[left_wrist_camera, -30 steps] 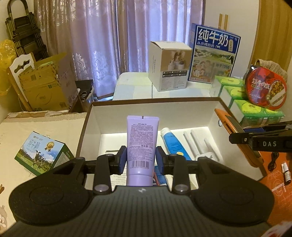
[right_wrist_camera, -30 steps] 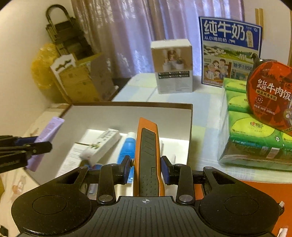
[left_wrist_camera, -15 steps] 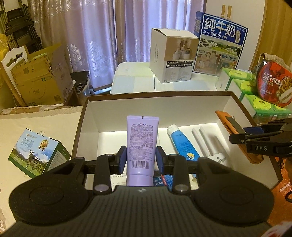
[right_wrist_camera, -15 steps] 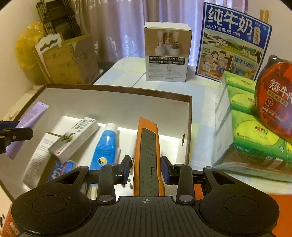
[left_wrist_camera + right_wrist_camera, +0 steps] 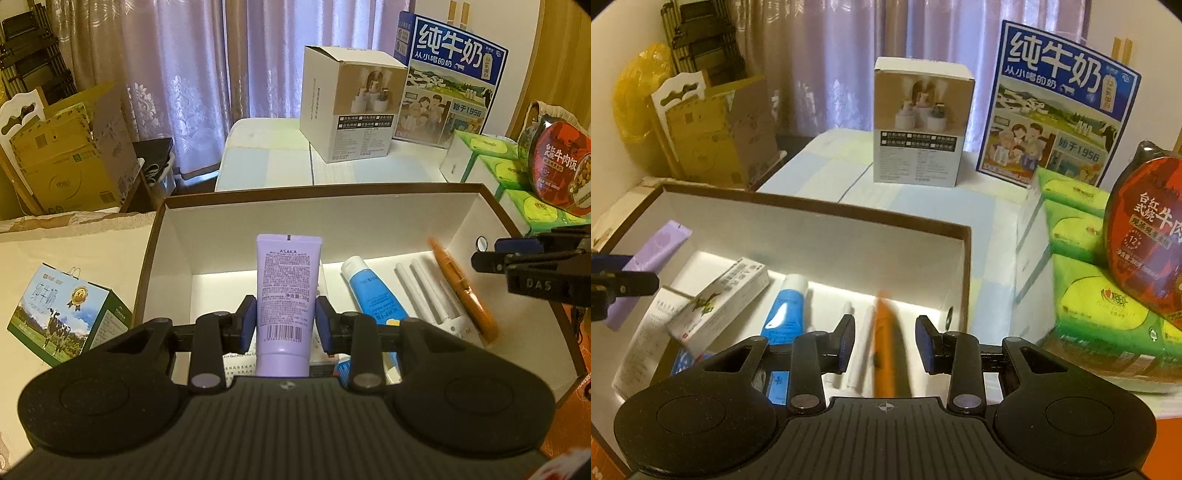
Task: Organize rigid objects
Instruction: 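Open the left gripper releasing the tube while the right gripper releases the knife inside the box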
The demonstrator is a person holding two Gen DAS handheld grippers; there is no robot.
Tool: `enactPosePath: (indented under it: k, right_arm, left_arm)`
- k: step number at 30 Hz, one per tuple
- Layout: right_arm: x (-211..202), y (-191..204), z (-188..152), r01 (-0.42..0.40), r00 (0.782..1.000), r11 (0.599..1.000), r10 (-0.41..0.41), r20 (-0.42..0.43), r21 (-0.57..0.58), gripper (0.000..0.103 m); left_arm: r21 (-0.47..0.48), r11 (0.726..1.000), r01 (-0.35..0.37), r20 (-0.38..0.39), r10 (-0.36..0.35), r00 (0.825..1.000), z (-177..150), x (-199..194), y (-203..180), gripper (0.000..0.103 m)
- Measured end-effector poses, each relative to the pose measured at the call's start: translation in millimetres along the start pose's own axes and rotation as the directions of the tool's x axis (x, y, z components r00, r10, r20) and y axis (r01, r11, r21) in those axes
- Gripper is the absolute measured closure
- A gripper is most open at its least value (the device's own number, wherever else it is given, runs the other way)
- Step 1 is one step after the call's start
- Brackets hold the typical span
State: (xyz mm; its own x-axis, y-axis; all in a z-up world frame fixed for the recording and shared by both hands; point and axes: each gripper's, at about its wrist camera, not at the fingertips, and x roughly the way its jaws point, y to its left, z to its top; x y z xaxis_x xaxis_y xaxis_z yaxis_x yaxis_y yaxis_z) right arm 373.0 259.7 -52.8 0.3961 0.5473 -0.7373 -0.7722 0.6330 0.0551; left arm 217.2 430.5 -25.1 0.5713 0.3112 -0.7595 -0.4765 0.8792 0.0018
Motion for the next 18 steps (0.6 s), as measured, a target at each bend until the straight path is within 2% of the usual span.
enactPosePath:
  k: [15,17,18]
  right_arm:
    - [-4.6,-12.9,-1.3,-0.059,0.998,0.995,0.061,-0.023,0.078,0.071]
    - [-6.1,-12.4,-1.5,-0.067,0.997,0.995,0.069,-0.021,0.076,0.070]
    - [-7.0,-12.2,-1.5,-0.074,0.997,0.994,0.076,-0.019,0.076,0.070]
  left_arm:
    - [0.000,1.000,-0.025,-0.002,0.025,1.000,11.9,19.1,0.6,0.074]
    - [-0.004,0.999,-0.042,0.013,0.042,0.999,14.3,20.2,0.9,0.065]
    - [0.000,0.999,-0.044,0.019,0.044,0.999,15.6,19.9,0.7,0.054]
